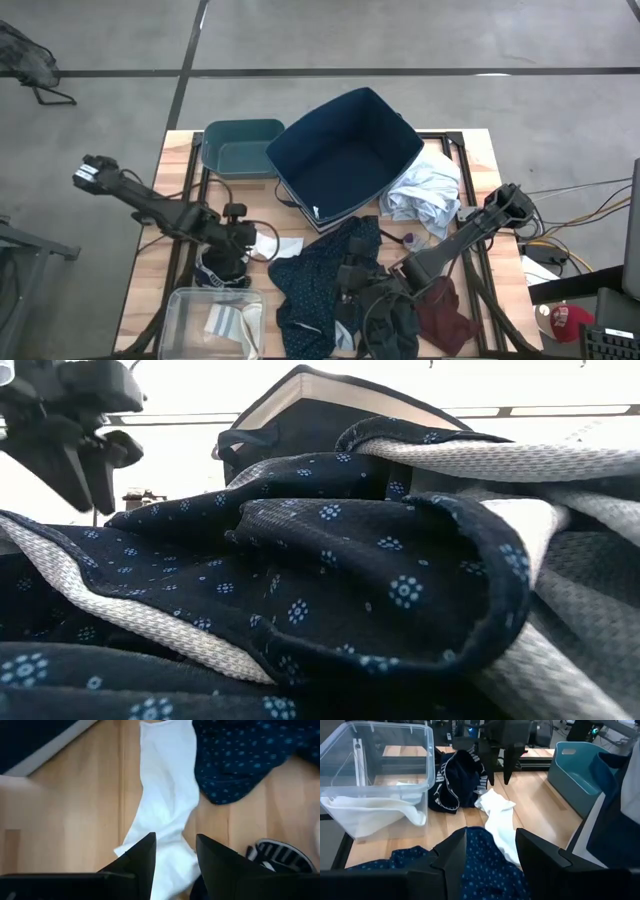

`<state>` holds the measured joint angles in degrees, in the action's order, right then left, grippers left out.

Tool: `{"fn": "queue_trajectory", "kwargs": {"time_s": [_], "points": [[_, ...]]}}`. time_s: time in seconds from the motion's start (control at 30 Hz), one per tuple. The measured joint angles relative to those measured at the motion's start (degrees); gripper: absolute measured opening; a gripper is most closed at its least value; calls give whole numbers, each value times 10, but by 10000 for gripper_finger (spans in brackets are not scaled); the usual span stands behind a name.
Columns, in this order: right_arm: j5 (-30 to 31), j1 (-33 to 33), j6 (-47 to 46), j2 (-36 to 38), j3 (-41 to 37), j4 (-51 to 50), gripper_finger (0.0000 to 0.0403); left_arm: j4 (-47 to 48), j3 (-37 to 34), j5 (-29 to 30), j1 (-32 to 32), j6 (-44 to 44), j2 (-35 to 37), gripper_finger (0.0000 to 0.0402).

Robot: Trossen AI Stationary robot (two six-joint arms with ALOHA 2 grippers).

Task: Pick & Place Cloths
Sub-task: Put the white sock into the transparent bin

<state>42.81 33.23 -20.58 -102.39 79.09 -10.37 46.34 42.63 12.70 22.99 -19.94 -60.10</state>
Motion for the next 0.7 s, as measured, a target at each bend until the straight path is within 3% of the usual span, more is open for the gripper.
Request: {"fn": "queue_trajectory", "kwargs": {"time_s": [0.27, 0.5, 0.7], "points": [[0, 0, -5, 0, -4, 0, 130, -80, -74, -52, -12, 21, 0, 186], [0, 0, -5, 0, -4, 1, 108, -176, -126, -41, -13, 51, 0, 239], [0, 0, -4, 0, -4, 2, 91, -214, -162, -24, -22, 68, -6, 252]]}}
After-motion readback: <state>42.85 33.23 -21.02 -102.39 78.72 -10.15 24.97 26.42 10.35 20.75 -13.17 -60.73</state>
